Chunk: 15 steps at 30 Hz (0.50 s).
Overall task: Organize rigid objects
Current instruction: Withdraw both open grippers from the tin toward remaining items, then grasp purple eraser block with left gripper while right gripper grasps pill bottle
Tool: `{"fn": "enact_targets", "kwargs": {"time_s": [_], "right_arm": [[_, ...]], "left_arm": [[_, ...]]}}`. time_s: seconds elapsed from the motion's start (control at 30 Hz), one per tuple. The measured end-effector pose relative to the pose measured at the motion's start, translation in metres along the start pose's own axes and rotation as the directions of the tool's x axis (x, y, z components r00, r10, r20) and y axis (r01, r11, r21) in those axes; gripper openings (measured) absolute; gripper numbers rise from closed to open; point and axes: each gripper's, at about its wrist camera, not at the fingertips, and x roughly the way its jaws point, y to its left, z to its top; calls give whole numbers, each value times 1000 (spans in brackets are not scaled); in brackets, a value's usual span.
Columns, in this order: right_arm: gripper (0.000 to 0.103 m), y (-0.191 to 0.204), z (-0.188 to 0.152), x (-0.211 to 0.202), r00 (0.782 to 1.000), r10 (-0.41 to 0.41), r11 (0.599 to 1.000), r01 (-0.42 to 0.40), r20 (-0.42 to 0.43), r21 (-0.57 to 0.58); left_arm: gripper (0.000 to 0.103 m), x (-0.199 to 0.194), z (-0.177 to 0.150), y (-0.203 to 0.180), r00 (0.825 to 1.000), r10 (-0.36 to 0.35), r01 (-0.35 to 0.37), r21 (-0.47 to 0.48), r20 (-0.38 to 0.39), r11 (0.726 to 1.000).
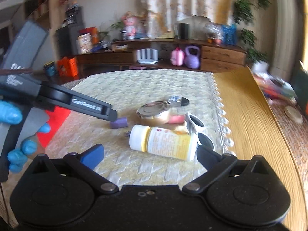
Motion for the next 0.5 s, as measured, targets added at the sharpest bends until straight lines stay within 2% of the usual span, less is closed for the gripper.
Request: {"fn": "enact_targets", "kwargs": {"time_s": [0.1,0.33,0.5], "right_arm": [[102,-8,9,11,999,34,994,-36,-25,-100],[102,-23,23,40,986,130,972,-147,-101,-185],[98,-14,29,48,971,204,916,-235,-127,-324]], "left_arm": [[84,10,0,0,1000,-6,6,17,-7,1000],[84,33,0,0,1000,-15,15,36,-26,999],[84,44,-2,3,999,-20,22,54,-41,998]]}}
